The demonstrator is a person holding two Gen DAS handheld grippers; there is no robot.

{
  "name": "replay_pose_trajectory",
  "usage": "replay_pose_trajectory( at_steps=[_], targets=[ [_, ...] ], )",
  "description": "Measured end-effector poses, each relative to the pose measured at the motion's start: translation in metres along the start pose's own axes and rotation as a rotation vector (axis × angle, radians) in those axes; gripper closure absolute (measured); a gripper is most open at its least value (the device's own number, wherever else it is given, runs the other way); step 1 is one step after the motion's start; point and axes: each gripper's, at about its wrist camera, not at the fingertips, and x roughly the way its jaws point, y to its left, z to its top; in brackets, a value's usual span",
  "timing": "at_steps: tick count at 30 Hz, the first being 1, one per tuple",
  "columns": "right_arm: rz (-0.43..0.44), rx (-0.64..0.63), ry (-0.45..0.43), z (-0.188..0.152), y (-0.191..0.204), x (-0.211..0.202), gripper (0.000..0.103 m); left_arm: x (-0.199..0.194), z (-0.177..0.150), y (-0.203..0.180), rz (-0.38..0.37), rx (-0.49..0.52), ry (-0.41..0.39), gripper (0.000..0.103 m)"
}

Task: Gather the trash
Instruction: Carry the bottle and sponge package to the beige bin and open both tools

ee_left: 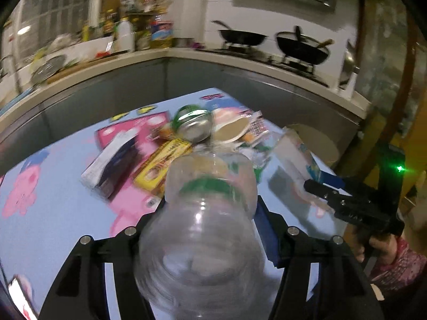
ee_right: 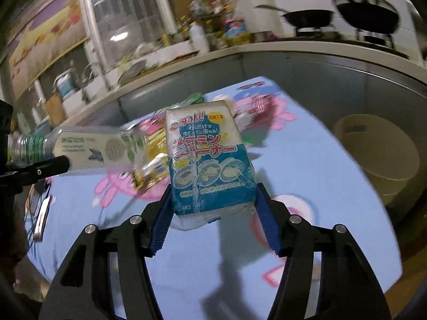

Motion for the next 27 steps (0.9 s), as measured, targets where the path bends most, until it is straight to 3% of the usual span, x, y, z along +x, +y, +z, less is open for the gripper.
replay_pose_trajectory(
  at_steps=[9,19,23,27],
  targets=[
    [-0.124,0.154,-0.084,0.008,-0.091,-0.024,0.045,0.068,0.075,-0.093,-0.173,0.149,0.011,0.041],
    [-0.259,0.276,-0.128,0.037,-0.198,-0.025,0.045,0.161,0.174,-0.177,-0.319,0.201,0.013,0.041],
    [-0.308,0.295,-0.111,0.046,-0.228,-0.012,0.044,0.194,0.196,-0.202,-0.371,0.180,0.019,0.041],
    [-0.338,0.308,-0.081,0.048,-0.248,0.001,0.042,0.226,0.197,-0.223,-0.396,0.175,0.036,0.041]
  ],
)
